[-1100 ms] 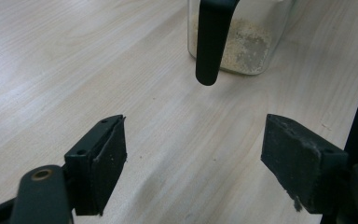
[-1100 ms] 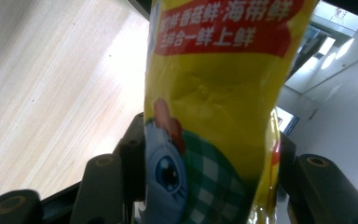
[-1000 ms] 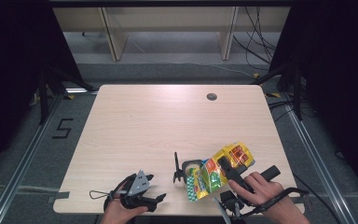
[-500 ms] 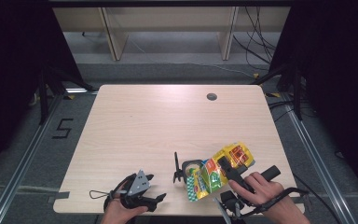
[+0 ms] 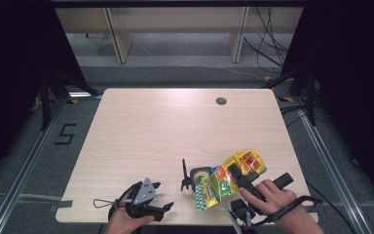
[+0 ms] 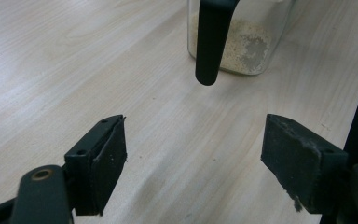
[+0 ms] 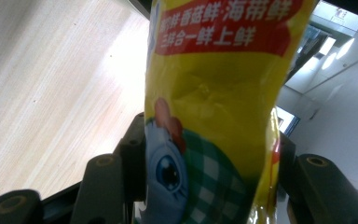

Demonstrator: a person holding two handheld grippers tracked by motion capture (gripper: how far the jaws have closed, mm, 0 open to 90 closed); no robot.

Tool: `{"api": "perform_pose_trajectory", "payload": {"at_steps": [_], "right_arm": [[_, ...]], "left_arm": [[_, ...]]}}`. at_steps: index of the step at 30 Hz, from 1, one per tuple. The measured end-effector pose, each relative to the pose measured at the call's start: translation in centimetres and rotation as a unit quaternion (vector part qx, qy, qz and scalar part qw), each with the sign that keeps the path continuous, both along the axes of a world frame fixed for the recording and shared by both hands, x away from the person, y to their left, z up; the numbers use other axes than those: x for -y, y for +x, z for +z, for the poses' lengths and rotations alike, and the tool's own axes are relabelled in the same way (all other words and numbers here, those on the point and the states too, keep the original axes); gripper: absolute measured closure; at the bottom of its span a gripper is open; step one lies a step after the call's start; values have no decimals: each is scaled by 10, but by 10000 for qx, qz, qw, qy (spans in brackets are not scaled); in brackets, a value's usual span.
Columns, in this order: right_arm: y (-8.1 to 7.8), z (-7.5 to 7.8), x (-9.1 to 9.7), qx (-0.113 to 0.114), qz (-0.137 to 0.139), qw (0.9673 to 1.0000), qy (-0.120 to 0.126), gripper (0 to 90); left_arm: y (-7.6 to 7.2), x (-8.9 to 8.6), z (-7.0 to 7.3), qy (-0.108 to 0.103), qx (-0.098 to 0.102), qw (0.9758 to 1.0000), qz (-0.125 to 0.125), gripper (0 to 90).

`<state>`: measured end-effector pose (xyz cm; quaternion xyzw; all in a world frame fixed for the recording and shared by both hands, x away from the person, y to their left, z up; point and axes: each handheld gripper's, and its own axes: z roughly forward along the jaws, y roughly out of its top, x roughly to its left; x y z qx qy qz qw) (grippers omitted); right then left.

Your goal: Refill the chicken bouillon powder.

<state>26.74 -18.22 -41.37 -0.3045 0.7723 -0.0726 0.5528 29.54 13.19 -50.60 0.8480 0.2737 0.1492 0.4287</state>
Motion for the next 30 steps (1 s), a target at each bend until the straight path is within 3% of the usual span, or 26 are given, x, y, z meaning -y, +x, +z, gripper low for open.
{"api": "perform_pose_trajectory", "payload": {"at_steps": [23, 30], "right_arm": [[-1, -1, 1, -2, -11, 10000, 4, 490], [0, -1, 1, 24, 5, 10000, 2, 490]], "left_arm": [[1, -1, 0, 30, 52, 10000, 15, 215], [0, 0, 0, 19, -20, 10000, 21, 215]]}}
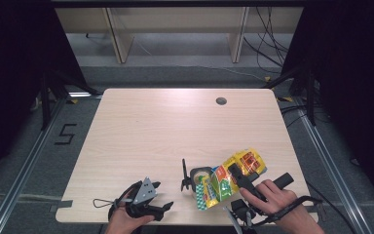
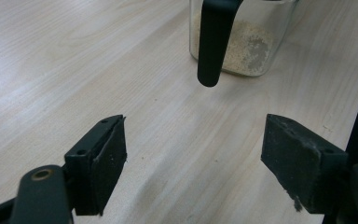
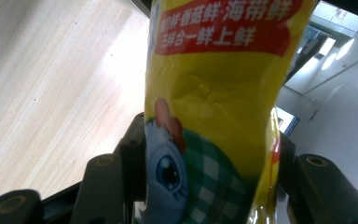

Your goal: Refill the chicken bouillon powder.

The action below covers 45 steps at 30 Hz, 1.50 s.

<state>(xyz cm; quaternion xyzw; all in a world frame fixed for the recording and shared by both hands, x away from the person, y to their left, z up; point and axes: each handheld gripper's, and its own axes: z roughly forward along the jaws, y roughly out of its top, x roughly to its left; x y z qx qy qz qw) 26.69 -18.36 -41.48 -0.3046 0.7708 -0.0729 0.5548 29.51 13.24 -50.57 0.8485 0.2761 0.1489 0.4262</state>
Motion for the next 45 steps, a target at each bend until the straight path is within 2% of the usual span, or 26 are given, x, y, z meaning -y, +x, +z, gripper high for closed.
{"api": "perform_pose_trajectory", "payload": {"at_steps": [1, 5, 6, 8, 12, 15, 17, 21, 22, 23, 24, 25, 26, 29, 32, 34, 35, 36, 37, 39, 43, 45], "right_arm": [[0, 0, 0, 6, 2, 10000, -7, 490], [0, 1, 0, -14, 14, 10000, 2, 490], [0, 0, 0, -22, -20, 10000, 6, 490], [0, 0, 0, -4, -1, 10000, 2, 490], [0, 0, 0, -31, -24, 10000, 0, 491], [0, 1, 0, -16, 9, 10000, 1, 490], [0, 0, 0, -39, -14, 10000, -8, 491], [0, 1, 0, -17, 9, 10000, 6, 491], [0, 1, 0, -18, 3, 10000, 10, 491], [0, 0, 0, -33, -26, 10000, -5, 491], [0, 0, 0, -35, -22, 10000, -7, 491], [0, 1, 0, -19, 2, 10000, 5, 491], [0, 1, 0, -12, 11, 10000, 8, 491], [0, 0, 0, -47, -42, 10000, 7, 491], [0, 0, 1, -16, 8, 10000, 10, 491], [1, 1, 0, -22, -1, 10000, 10, 491], [0, 0, 1, -32, -21, 10000, -1, 491], [0, 1, 1, -29, -12, 10000, 2, 491], [1, 1, 1, -8, 24, 10000, -27, 491], [1, 2, 1, -14, 5, 10000, -30, 491], [0, 2, 2, -2, 3, 10000, -1, 491], [0, 1, 1, -11, 1, 10000, -26, 491]], "left_arm": [[0, -1, 0, 62, 10, 10000, -1, 215], [0, 0, 0, -25, 4, 10000, 0, 215], [1, -2, 1, 154, 44, 9999, -36, 215], [0, -1, 1, 43, 22, 10000, 2, 215], [0, -2, 1, 141, 29, 9999, -13, 215], [0, 0, 0, -57, 30, 10000, 15, 215], [0, -1, 1, 64, 15, 10000, -13, 215], [0, 0, 0, -50, 15, 10000, 16, 215], [0, 0, 0, -5, 14, 10000, 2, 215], [1, -2, 1, 141, 29, 9999, -17, 215], [1, -2, 1, 136, 41, 9999, -10, 215], [0, -1, 1, 10, 10, 10000, 2, 215], [1, 0, 0, -8, 30, 10000, 21, 215], [1, -2, 1, 139, 35, 9999, -40, 215], [1, -1, 0, 60, 58, 10000, 13, 215], [0, -1, 0, 55, 3, 10000, -5, 215], [1, -2, 1, 153, 45, 9999, -45, 215], [2, -2, 1, 150, 79, 9998, -79, 215], [1, -1, 0, 43, 27, 10000, 35, 215], [1, -2, 1, 117, 17, 9999, -7, 215], [0, 1, 0, -57, 18, 10000, 18, 215], [0, -1, 0, 56, 3, 10000, -4, 215]]}}
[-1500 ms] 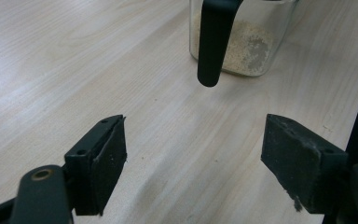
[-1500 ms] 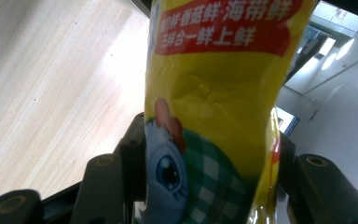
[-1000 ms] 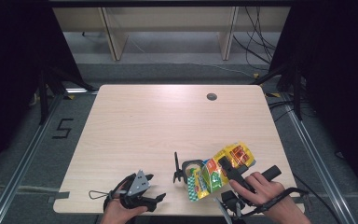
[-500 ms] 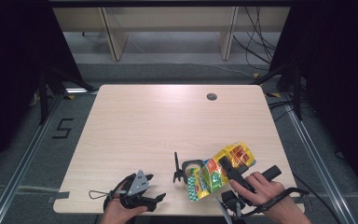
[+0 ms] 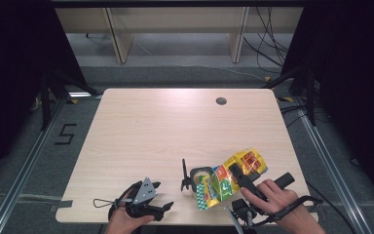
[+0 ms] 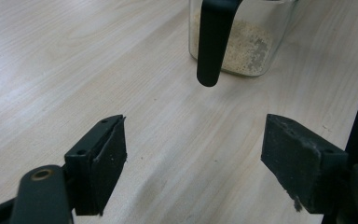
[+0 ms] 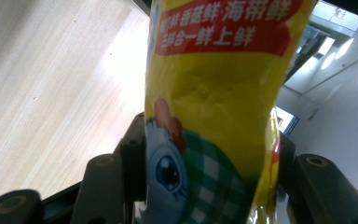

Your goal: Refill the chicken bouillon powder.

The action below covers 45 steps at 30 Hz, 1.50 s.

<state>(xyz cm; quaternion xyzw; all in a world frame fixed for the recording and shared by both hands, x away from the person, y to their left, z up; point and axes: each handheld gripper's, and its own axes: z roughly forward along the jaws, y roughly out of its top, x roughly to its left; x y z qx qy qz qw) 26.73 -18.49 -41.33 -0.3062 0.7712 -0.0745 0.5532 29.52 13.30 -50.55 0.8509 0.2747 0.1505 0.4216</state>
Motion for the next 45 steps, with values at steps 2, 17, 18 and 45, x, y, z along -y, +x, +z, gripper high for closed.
{"api": "perform_pose_trajectory", "payload": {"at_steps": [2, 17, 18, 45], "right_arm": [[0, 0, 0, 5, 10, 10000, 15, 491], [0, 0, 1, -11, -23, 10000, 31, 503], [0, 0, 2, -24, -28, 10000, 32, 504], [1, 2, 5, -152, -90, 9997, 175, 523]], "left_arm": [[0, 0, 0, -39, 27, 10000, 24, 215], [0, 0, 0, -14, 9, 10000, -3, 215], [0, 0, 0, -29, 4, 10000, -11, 215], [-1, 0, 0, -57, 11, 10000, 25, 215]]}}
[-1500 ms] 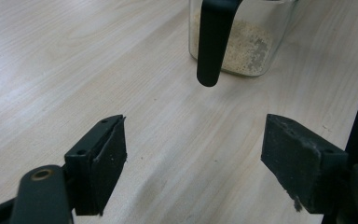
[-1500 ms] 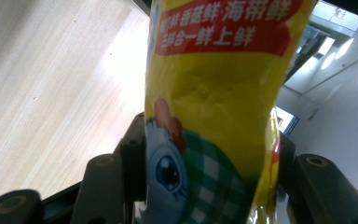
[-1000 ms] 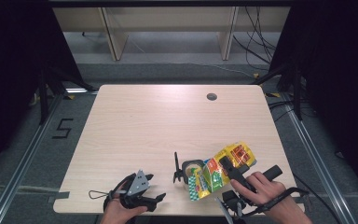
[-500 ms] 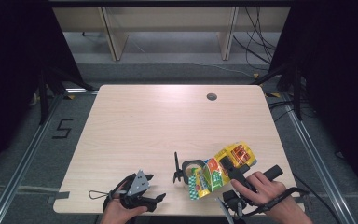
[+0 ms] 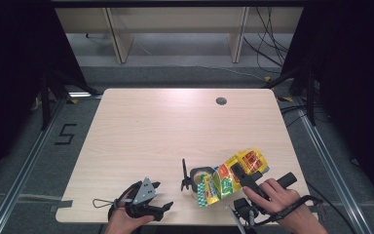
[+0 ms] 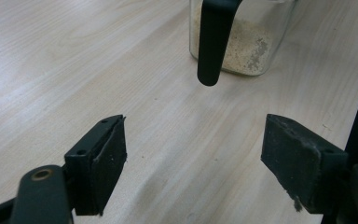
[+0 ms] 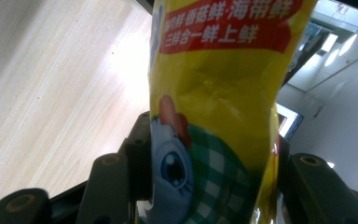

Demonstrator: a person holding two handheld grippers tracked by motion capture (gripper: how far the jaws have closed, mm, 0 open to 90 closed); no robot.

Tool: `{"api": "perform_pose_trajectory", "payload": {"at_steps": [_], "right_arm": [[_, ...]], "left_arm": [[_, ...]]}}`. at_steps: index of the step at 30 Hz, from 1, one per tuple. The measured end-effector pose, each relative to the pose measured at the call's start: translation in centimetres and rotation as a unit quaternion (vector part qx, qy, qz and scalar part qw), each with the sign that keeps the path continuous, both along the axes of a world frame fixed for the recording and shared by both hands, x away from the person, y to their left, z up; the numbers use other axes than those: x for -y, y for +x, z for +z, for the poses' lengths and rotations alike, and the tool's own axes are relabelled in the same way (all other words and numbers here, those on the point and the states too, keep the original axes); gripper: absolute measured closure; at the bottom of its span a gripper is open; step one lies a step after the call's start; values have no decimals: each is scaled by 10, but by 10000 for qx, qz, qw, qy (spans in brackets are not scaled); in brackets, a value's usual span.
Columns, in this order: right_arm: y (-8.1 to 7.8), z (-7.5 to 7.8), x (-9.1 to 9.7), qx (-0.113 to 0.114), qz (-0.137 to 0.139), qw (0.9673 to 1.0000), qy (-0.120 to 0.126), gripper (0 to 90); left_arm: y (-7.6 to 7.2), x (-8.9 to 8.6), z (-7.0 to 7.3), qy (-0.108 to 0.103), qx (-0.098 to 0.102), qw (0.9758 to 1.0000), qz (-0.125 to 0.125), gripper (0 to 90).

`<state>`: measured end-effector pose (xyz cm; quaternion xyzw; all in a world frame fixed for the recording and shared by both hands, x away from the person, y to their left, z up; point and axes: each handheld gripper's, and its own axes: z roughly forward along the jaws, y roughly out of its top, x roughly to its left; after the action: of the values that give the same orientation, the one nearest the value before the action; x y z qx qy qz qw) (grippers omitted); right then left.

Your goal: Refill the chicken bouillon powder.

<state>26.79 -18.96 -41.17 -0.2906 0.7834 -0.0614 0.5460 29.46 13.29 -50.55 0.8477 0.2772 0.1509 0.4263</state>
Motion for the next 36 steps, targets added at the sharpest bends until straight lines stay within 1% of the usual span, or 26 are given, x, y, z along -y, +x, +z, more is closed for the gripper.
{"api": "perform_pose_trajectory", "payload": {"at_steps": [1, 2, 3, 4, 6, 7, 9, 10, 12, 13, 14, 16, 17, 19, 20, 21, 24, 25, 27, 28, 30, 31, 32, 34, 35, 36], "right_arm": [[0, 0, 0, 4, 24, 10000, 28, 523], [-1, 0, 1, 14, 0, 9999, 107, 524], [0, 1, 1, -9, 46, 10000, 67, 524], [-1, 2, 1, -2, 43, 9999, 138, 524], [-1, 2, 1, -18, 43, 9998, 176, 524], [-2, 1, 2, -74, -70, 9995, 297, 525], [-1, 2, 3, -110, -55, 9995, 292, 525], [-1, 1, 4, -106, -77, 9994, 318, 525], [-1, 0, 5, -123, -87, 9993, 353, 525], [-1, 1, 5, -122, -77, 9994, 318, 525], [-1, 1, 5, -122, -64, 9994, 329, 525], [-1, 1, 6, -151, -86, 9992, 349, 525], [-2, 1, 6, -166, -63, 9993, 319, 525], [-2, 1, 7, -175, -85, 9990, 414, 525], [-2, 1, 7, -186, -83, 9989, 414, 525], [-2, 1, 7, -169, -62, 9990, 410, 525], [-3, 2, 6, -160, -57, 9991, 388, 525], [-3, 2, 6, -176, -43, 9990, 414, 526], [-4, 2, 6, -171, -61, 9989, 426, 526], [-4, 2, 5, -167, -48, 9991, 376, 526], [-5, 1, 4, -155, -44, 9991, 385, 525], [-7, -2, 5, -179, -266, 9981, 517, 526], [-5, 0, 2, -155, -37, 9994, 317, 526], [-6, -2, 1, -175, -9, 9993, 327, 525], [-6, -2, 0, -192, -5, 9991, 369, 526], [-6, -2, 0, -199, -14, 9992, 358, 526]], "left_arm": [[1, -1, 1, 55, 62, 9999, -73, 215], [2, -1, 1, 20, 47, 10000, -65, 215], [2, -1, 0, 25, 46, 10000, -60, 215], [1, -1, 1, 58, 54, 10000, -58, 215], [1, 0, 0, -5, 53, 10000, -42, 215], [1, -1, 1, 27, 51, 10000, -68, 215], [1, -1, 0, 3, 31, 10000, -44, 215], [1, -1, 1, 60, 61, 9999, -69, 215], [1, -1, 1, 51, 56, 9999, -66, 215], [2, -1, 1, 34, 61, 10000, -61, 215], [1, -1, 0, -7, 11, 10000, -15, 215], [2, -1, 0, 80, 58, 9999, -87, 215], [1, -1, 0, 45, -16, 10000, -18, 215], [2, -1, 0, 22, 16, 10000, -29, 215], [1, -1, 0, 44, 1, 10000, 17, 215], [1, -1, 0, 52, -20, 10000, -22, 215], [2, -1, 0, 36, 34, 10000, -27, 215], [1, 0, 0, -1, 16, 10000, 20, 215], [1, -1, 0, 56, -12, 10000, -9, 215], [1, -1, 0, 52, -12, 10000, -24, 215], [2, -1, 0, 48, 58, 10000, -51, 215], [2, -1, 0, 23, 0, 10000, -16, 215], [1, -1, 0, 90, -8, 10000, 3, 215], [1, -1, 0, 35, 6, 10000, -38, 215], [2, -1, 1, 44, 59, 9999, -79, 215], [1, 0, 0, -22, 6, 10000, -17, 215]]}}
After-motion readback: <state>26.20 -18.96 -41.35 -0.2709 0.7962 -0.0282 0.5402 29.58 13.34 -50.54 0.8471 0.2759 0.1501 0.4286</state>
